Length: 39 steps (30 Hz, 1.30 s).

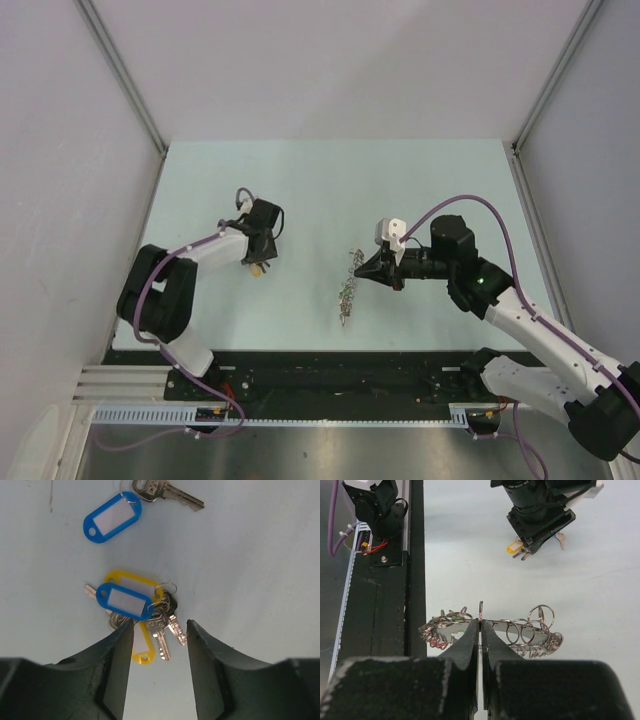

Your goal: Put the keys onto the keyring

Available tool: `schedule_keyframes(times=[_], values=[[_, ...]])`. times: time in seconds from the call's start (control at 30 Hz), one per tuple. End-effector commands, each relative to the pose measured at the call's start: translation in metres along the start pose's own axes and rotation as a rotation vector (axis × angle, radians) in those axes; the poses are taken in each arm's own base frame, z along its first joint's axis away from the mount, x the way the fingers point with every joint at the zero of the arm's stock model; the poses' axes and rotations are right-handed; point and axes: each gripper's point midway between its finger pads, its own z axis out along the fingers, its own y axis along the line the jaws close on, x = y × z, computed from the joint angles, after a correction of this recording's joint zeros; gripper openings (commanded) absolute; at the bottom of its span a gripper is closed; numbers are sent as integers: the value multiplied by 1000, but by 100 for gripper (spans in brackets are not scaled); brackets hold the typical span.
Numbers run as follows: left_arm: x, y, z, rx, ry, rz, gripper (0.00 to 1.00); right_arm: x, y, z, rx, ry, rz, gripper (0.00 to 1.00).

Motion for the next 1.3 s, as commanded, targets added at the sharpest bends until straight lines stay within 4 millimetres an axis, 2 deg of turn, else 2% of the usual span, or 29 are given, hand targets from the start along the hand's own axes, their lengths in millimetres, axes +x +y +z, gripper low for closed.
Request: schedule_keyframes(times=[0.0,0.37,0.77,1.0,1.17,1.27], values=[[-19,-18,5,38,-12,-36,47,-29,0,-6,5,-82,-66,0],[13,-30,6,93,81,-4,43,-29,-1,-6,5,-84,-64,0],[68,-57,-6,196,183,114,42,-29,0,-7,4,-83,-63,0],[63,-69,-20,254,143,157,40,-29,0,-7,3,-83,-63,0],[100,-93,-31,341,240,274,40,-28,-1,-6,7,-80,-62,0],[110,-103,-40,361,240,314,41,-28,-1,-6,5,-80,-62,0]])
